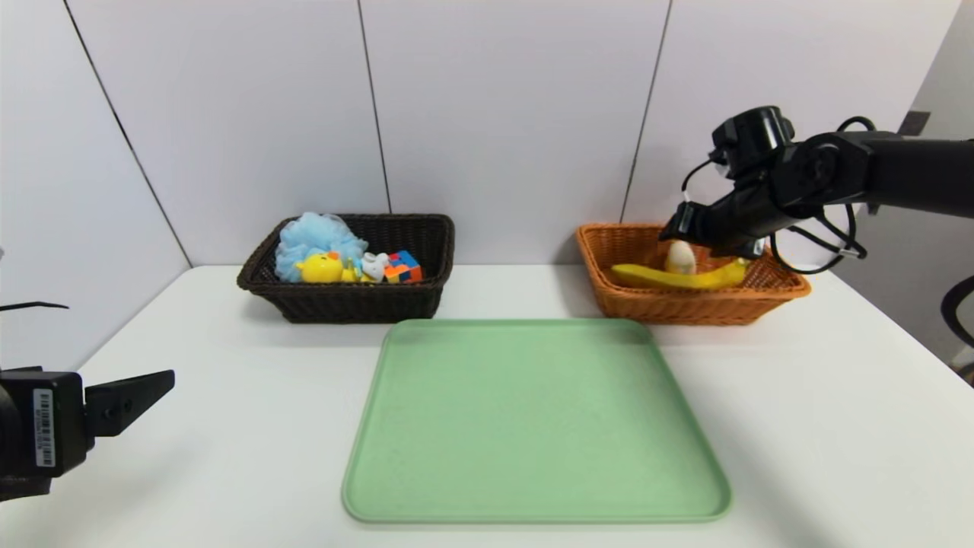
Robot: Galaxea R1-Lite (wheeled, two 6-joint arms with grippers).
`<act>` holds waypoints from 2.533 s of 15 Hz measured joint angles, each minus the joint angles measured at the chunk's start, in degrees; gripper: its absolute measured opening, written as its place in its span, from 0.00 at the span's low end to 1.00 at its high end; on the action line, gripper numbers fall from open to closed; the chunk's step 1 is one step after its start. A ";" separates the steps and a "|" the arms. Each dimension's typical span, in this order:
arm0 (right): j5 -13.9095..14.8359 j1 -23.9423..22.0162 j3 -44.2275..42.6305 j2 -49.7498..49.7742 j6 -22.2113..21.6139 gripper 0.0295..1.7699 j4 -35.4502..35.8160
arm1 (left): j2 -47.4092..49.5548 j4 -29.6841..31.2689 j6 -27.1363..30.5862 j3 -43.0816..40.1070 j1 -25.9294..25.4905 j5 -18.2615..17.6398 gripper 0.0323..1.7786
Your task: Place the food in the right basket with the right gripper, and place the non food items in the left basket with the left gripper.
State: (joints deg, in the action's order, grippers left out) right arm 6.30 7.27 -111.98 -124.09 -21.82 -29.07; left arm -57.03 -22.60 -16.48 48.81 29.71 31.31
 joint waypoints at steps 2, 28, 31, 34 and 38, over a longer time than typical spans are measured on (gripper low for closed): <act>0.00 0.23 0.00 2.97 0.77 0.80 -0.27 | -0.35 0.00 0.26 1.40 -0.02 0.09 0.95; 1.49 -2.50 77.58 98.87 15.08 0.96 11.30 | 42.26 -10.03 18.10 -9.26 -28.31 5.00 0.95; 1.85 -3.13 83.41 105.68 15.26 0.96 13.40 | 50.81 -9.92 22.71 -15.74 -29.35 0.67 0.95; 1.94 -3.72 87.32 108.28 15.79 0.96 20.18 | 55.24 -6.00 27.03 -22.00 -29.68 -5.24 0.95; 0.44 -7.08 89.91 113.32 18.19 0.96 21.47 | 56.81 5.11 29.87 -29.82 -29.71 -7.85 0.95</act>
State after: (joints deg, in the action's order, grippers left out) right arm 6.74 0.18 -22.08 -10.76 -3.63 -7.61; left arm -0.22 -17.49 13.39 18.99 0.00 23.45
